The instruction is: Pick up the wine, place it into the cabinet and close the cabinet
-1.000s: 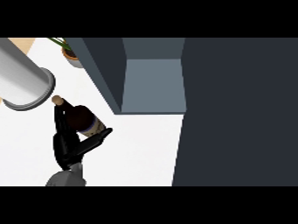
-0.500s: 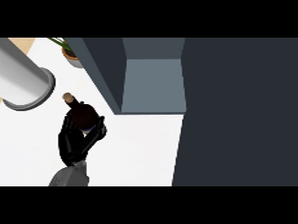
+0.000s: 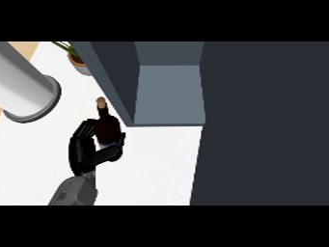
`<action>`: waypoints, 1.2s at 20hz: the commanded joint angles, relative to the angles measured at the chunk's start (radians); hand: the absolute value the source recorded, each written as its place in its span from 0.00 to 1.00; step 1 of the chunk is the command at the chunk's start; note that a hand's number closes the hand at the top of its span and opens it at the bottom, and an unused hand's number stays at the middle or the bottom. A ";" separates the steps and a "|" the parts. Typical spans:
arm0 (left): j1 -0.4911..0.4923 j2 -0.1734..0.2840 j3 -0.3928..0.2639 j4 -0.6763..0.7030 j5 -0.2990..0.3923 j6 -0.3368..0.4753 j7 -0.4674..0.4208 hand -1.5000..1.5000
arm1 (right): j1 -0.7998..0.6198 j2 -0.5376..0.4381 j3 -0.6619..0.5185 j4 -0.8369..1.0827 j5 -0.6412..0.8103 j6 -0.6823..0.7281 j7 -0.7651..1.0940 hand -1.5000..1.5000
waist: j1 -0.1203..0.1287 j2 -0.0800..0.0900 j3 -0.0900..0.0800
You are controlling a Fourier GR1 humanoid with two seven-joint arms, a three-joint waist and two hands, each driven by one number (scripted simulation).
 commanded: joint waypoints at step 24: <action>0.185 0.243 -0.082 -0.604 0.044 -0.361 0.305 1.00 | -0.098 -0.007 -0.075 -0.083 -0.090 -0.025 0.136 0.00 | 0.013 -0.001 -0.001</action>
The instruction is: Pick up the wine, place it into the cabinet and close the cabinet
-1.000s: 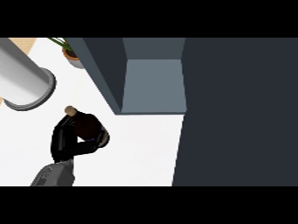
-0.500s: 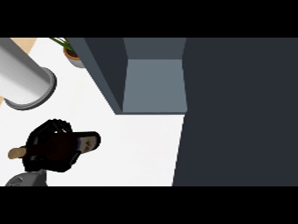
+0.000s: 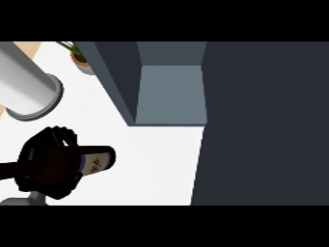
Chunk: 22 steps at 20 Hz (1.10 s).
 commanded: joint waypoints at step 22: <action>-0.226 -0.291 -0.300 -0.445 -0.249 0.387 0.607 1.00 | 0.032 -0.020 -0.097 -0.094 -0.159 0.049 0.040 0.00 | -0.009 0.002 0.000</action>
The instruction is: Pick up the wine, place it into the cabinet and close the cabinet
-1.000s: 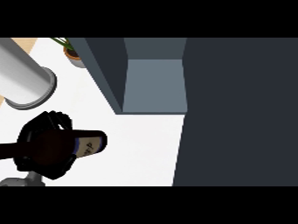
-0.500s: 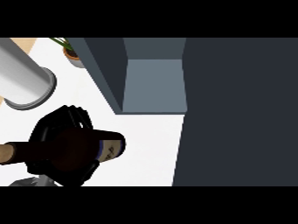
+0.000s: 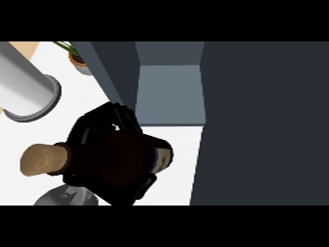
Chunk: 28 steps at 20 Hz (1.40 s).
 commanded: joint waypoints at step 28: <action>-0.407 -0.069 -0.107 0.406 0.089 0.396 -0.108 1.00 | -0.038 -0.007 -0.037 -0.076 -0.081 0.012 0.058 0.00 | -0.006 0.003 -0.001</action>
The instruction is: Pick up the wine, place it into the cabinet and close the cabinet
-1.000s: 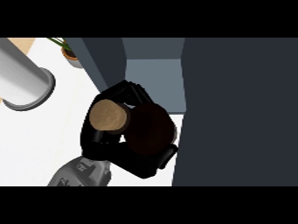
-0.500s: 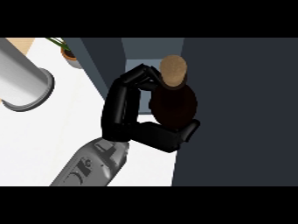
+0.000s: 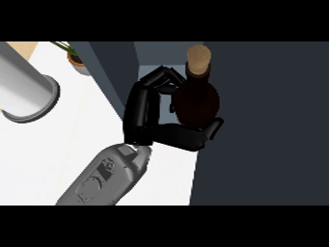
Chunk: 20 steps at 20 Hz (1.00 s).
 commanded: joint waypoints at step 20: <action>0.029 0.000 -0.046 0.386 0.110 0.029 -0.413 1.00 | -0.013 0.017 0.020 -0.090 -0.041 -0.035 0.049 0.00 | -0.007 0.002 -0.001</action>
